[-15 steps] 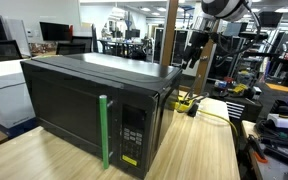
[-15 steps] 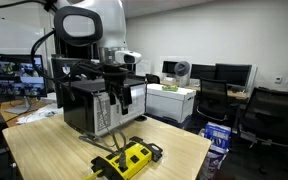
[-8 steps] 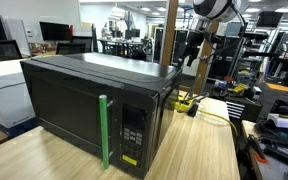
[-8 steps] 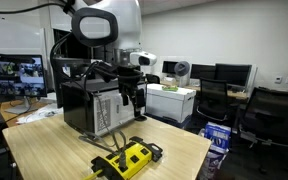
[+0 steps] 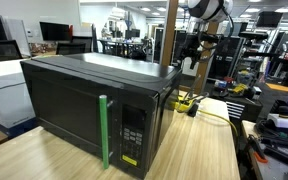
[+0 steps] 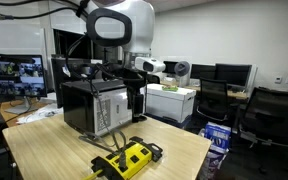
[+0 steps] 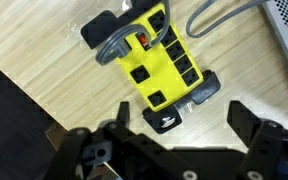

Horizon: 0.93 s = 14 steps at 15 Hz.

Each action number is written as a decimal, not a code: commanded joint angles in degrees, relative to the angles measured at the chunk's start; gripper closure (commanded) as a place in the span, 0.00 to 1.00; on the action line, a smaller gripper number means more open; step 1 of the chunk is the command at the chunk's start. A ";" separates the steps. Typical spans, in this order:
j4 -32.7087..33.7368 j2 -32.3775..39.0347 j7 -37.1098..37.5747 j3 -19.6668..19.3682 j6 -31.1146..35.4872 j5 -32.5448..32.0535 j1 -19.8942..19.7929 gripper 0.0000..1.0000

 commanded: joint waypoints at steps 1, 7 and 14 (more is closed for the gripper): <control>0.40 0.76 10.66 0.45 -0.76 -3.91 -0.14 0.00; -1.88 0.48 26.88 0.10 -0.67 -12.28 1.06 0.00; -2.56 -0.37 36.17 -0.30 0.58 -16.46 1.19 0.00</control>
